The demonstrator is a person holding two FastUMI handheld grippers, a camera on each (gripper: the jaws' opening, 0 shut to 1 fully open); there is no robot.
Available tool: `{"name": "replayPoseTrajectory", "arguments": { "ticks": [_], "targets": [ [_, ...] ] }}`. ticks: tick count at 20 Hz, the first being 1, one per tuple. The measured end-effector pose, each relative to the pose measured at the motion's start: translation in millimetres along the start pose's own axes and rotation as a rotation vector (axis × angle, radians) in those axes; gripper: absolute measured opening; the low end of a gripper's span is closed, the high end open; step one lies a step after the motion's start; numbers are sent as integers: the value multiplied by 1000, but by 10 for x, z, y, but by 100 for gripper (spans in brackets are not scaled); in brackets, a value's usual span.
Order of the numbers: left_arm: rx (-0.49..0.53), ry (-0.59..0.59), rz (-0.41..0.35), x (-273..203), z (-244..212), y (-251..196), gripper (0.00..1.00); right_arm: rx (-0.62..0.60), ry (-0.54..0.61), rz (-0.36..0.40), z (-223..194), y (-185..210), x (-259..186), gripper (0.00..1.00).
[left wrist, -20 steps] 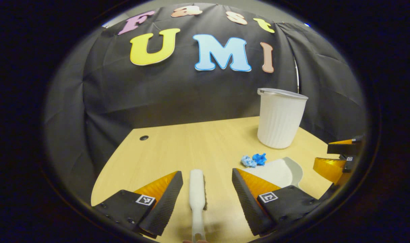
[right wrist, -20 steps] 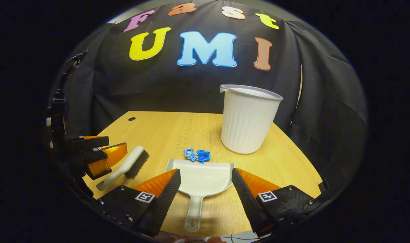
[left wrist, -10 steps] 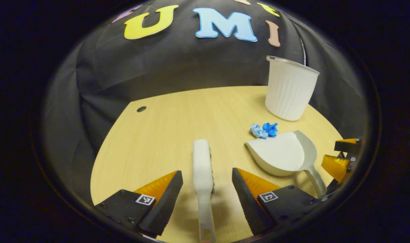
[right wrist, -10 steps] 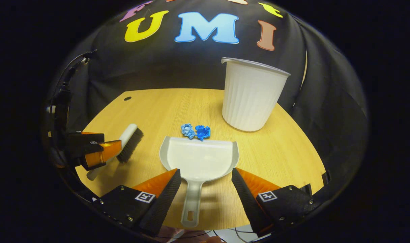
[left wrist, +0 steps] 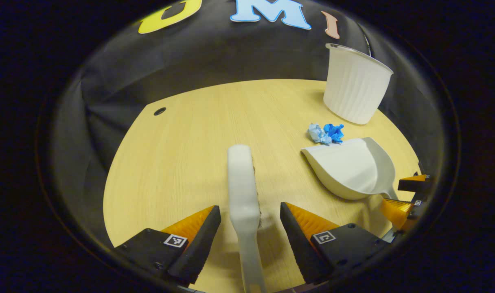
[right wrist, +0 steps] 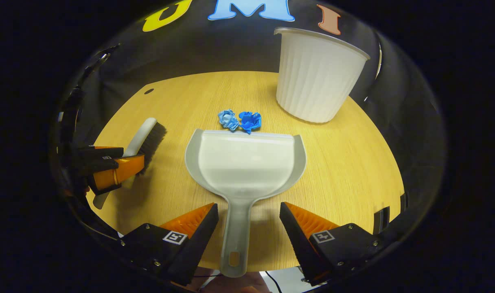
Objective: Pick up the small broom and dustpan from the desktop, sweep the trash into the dustpan with the broom, and then empty the trash into the garbage bin.
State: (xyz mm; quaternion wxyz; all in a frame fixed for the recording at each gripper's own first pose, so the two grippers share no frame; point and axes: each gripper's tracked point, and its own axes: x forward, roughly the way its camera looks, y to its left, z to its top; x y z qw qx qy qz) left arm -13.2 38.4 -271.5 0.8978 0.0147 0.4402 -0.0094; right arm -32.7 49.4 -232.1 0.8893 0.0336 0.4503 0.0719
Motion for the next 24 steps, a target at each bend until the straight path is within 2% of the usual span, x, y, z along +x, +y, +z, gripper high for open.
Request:
{"name": "replayPoseTrajectory", "arguments": {
  "ticks": [2,5,9,10,12,14,15,17,18,19,20,21,22,24],
  "targets": [
    [-4,22,-10,66,-22,-4,96,3,44,-5,-36,-15,122,95],
    [1,43,-16,164,-28,18,99,8,87,-4,-21,1,242,95],
    [10,73,1,260,-43,103,79,9,127,11,-14,47,340,93],
    [10,86,-4,264,-62,104,77,-1,137,19,-34,61,358,83],
    [4,104,1,297,-96,134,73,-18,143,12,-56,28,370,82],
    [-6,123,-2,315,-140,129,70,-13,147,13,-56,20,369,67],
    [-16,128,-8,343,-153,112,65,-8,148,22,-56,31,365,63],
    [-24,138,-6,316,-148,120,56,-14,150,26,-95,30,353,61],
    [-20,142,-9,338,-157,110,53,-4,142,7,-64,5,366,48],
    [-14,146,-12,328,-154,108,55,-10,144,18,-66,15,348,36],
    [-9,146,-11,344,-138,98,55,-14,144,20,-68,14,350,36],
    [-4,150,-14,357,-131,93,48,-20,143,24,-63,19,332,36],
    [6,152,-16,347,-120,98,50,-27,139,21,-68,5,343,37],
    [21,147,-18,358,-90,92,48,-35,137,24,-76,-2,350,33]
  ]
}}
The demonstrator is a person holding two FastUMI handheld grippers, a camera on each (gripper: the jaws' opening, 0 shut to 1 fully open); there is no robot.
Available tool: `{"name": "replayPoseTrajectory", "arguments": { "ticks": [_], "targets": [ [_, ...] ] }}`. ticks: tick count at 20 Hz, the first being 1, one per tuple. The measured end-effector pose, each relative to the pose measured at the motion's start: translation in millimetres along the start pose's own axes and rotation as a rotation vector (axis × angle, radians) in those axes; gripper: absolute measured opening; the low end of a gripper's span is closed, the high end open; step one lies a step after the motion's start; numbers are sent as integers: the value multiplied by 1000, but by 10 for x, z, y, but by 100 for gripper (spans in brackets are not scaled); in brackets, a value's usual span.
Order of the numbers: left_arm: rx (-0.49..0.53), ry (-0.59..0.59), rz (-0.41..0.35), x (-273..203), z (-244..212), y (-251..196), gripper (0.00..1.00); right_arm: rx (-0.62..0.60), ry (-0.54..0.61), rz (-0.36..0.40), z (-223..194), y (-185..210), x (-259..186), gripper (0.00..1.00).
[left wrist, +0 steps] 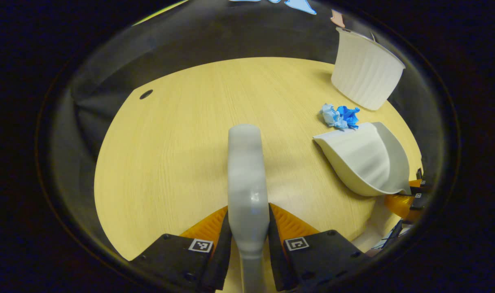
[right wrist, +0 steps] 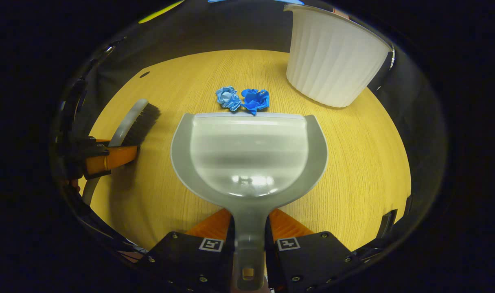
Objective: Pick up the small broom and dustpan from the desktop, sweep the trash into the dustpan with the broom, and then empty the trash into the garbage bin.
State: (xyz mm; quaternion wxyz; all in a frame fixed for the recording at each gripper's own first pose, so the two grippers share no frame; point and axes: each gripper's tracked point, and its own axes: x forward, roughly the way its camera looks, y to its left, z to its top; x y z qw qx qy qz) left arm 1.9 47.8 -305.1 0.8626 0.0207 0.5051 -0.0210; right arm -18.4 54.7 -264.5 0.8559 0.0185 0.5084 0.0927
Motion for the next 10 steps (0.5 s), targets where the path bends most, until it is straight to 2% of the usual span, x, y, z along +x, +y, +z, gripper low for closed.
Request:
{"name": "replayPoseTrajectory", "arguments": {
  "ticks": [3,4,5,10],
  "targets": [
    [26,1,-5,23,46,-26,53,-7,-9,7,7,-29,-21,33],
    [33,2,-5,37,72,-25,50,1,-16,8,-2,-29,-57,28],
    [33,1,-9,50,116,-40,52,-1,-17,12,2,-45,-62,29],
    [30,-13,-42,200,426,-183,47,-81,-32,39,-40,-231,-36,29]
  ]
}}
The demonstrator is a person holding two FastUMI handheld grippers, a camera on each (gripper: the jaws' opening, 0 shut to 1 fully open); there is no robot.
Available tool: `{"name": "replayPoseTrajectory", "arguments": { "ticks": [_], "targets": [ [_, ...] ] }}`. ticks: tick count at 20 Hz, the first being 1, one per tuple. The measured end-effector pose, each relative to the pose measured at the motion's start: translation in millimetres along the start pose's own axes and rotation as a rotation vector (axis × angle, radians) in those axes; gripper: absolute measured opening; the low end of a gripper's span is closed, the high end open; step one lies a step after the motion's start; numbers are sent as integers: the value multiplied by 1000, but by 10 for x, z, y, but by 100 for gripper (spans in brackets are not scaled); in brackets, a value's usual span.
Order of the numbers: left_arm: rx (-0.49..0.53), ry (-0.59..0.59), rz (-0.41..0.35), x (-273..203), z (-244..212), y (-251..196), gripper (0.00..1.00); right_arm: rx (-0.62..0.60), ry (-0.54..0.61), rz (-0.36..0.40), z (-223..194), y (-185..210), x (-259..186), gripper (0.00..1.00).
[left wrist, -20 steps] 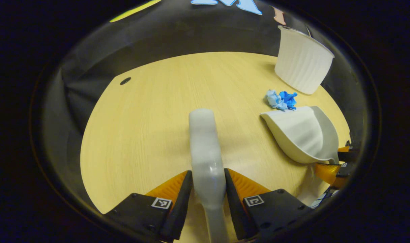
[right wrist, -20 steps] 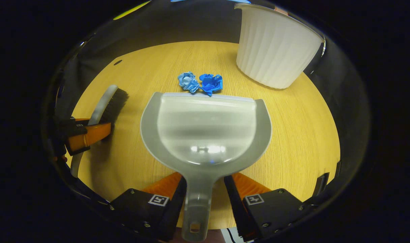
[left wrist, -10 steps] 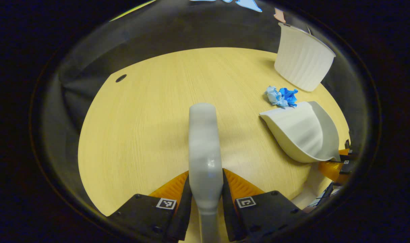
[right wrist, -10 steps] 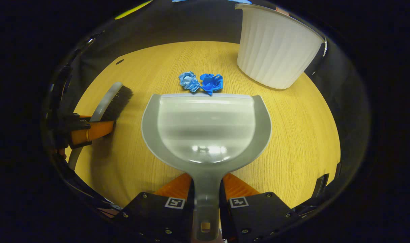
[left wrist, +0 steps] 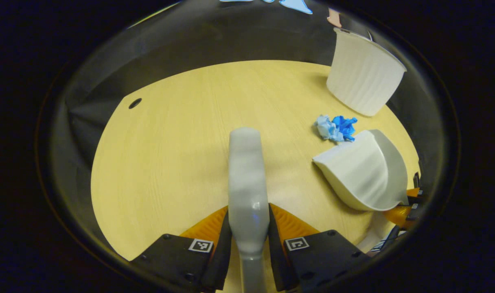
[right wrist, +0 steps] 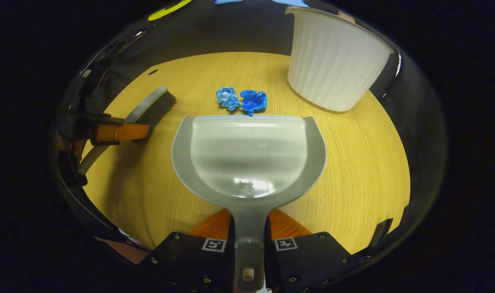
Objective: Pick up the small broom and dustpan from the desktop, sweep the trash into the dustpan with the broom, and then empty the trash into the garbage bin.
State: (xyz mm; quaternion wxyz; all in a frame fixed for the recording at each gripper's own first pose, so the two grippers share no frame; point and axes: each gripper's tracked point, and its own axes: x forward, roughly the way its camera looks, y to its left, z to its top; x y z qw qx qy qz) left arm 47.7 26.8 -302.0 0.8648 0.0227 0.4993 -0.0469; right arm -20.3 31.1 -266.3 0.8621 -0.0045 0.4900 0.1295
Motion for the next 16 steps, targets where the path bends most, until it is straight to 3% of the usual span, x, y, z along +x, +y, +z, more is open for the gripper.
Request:
{"name": "replayPoseTrajectory", "arguments": {
  "ticks": [2,4,5,7,12,13,16],
  "targets": [
    [40,0,0,63,124,-25,52,-38,-2,15,-8,-90,-9,29],
    [85,1,-7,147,225,-97,47,-70,-5,24,0,-180,-7,29],
    [109,5,-10,180,283,-127,52,-83,-7,32,13,-220,-10,29],
    [152,3,-16,245,401,-199,47,-110,-5,59,19,-275,13,29],
    [223,4,-71,443,648,-488,47,-206,9,107,57,-441,30,29],
    [247,4,-78,484,690,-541,53,-214,15,113,62,-465,24,29],
    [313,2,-115,545,780,-751,47,-246,16,127,78,-509,33,29]
  ]
}}
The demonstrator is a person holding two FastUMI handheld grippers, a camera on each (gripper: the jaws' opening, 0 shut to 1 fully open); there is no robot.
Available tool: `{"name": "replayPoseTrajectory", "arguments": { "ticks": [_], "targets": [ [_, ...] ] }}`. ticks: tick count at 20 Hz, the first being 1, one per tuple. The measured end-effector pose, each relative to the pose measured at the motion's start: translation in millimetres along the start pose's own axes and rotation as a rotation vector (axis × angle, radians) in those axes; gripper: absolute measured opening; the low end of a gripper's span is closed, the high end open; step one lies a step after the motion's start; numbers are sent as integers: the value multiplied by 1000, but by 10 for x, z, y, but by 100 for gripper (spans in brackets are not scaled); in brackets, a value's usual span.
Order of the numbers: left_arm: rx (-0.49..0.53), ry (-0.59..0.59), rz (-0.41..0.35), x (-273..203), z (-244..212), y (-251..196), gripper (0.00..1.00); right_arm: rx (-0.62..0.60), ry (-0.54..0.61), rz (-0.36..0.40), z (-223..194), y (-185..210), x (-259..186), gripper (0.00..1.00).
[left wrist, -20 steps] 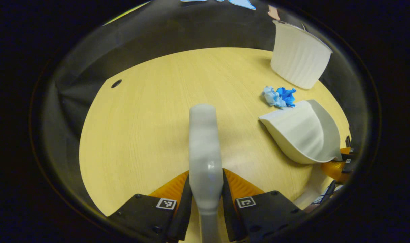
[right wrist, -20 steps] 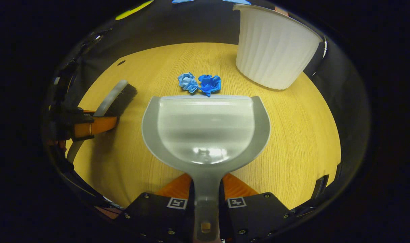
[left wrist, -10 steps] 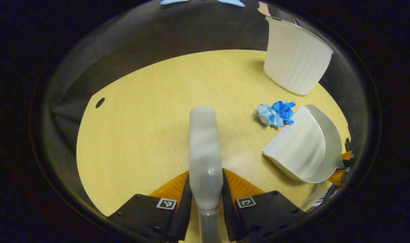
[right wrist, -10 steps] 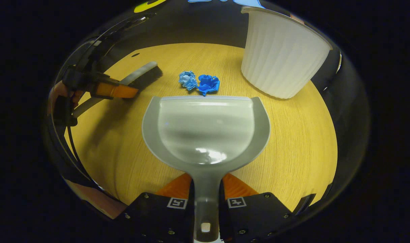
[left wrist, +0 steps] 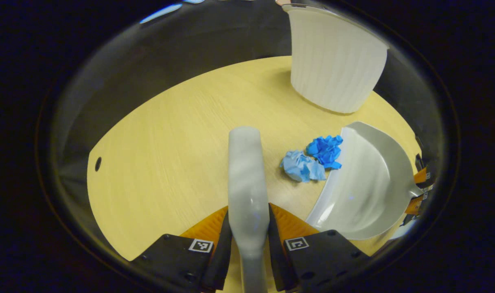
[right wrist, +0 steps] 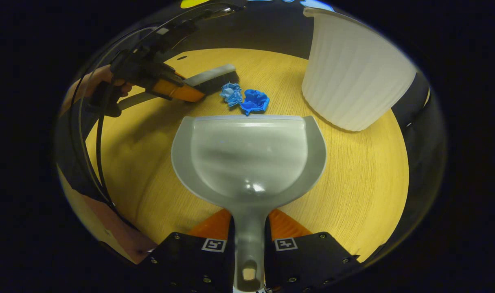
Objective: Pick up the small broom and dustpan from the desktop, sweep the trash into the dustpan with the broom, and then empty the trash into the garbage bin.
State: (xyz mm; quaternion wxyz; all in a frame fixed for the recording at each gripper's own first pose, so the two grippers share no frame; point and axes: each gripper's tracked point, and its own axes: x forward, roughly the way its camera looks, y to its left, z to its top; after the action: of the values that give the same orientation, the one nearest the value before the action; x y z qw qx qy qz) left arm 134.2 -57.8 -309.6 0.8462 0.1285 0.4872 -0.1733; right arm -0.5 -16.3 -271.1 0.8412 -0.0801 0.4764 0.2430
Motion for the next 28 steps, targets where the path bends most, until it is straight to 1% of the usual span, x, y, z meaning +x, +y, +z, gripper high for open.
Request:
{"name": "replayPoseTrajectory", "arguments": {
  "ticks": [2,3,4,6,7,8,10,11,13,14,15,17,18,19,20,22,23,25,26,27,28],
  "targets": [
    [41,3,-35,31,71,-120,47,-20,-2,9,-9,-15,-3,29],
    [57,2,-53,41,103,-183,53,-24,-4,12,-1,-22,-1,29],
    [71,4,-79,52,113,-245,47,-26,-6,17,22,-6,-7,29],
    [102,11,-129,34,138,-375,53,-34,-17,24,83,42,-35,29],
    [119,14,-145,10,153,-425,53,-42,-23,29,117,66,-61,33],
    [126,13,-157,-19,177,-475,50,-47,-30,32,128,79,-90,29],
    [127,5,-197,-92,233,-607,47,-48,-40,32,179,108,-131,29],
    [127,1,-212,-132,265,-662,48,-49,-43,33,218,118,-163,29],
    [135,-5,-227,-212,338,-718,50,-52,-49,32,312,156,-211,29],
    [138,-9,-236,-197,254,-839,48,-54,-51,32,360,175,-209,29],
    [138,-11,-248,-184,346,-859,50,-53,-57,32,408,210,-181,29],
    [133,-13,-268,-319,308,-972,50,-41,-62,32,511,260,-82,29],
    [131,-13,-276,-335,288,-1023,48,-37,-65,31,556,254,-17,28],
    [129,-15,-281,-357,285,-1048,48,-34,-71,30,598,251,19,29],
    [125,-15,-287,-375,275,-1089,50,-30,-78,27,636,249,68,29],
    [106,-18,-308,-415,255,-1184,50,-20,-93,23,723,269,112,29],
    [98,-20,-311,-436,244,-1216,50,-12,-98,21,781,280,130,29],
    [82,-32,-292,-448,252,-1208,50,4,-102,13,749,265,174,29],
    [72,-39,-282,-460,258,-1179,50,7,-100,6,698,248,181,25],
    [56,-47,-275,-482,273,-1140,50,11,-99,-3,676,222,191,29],
    [41,-53,-272,-507,288,-1099,50,15,-96,-12,629,202,216,29]
  ]
}}
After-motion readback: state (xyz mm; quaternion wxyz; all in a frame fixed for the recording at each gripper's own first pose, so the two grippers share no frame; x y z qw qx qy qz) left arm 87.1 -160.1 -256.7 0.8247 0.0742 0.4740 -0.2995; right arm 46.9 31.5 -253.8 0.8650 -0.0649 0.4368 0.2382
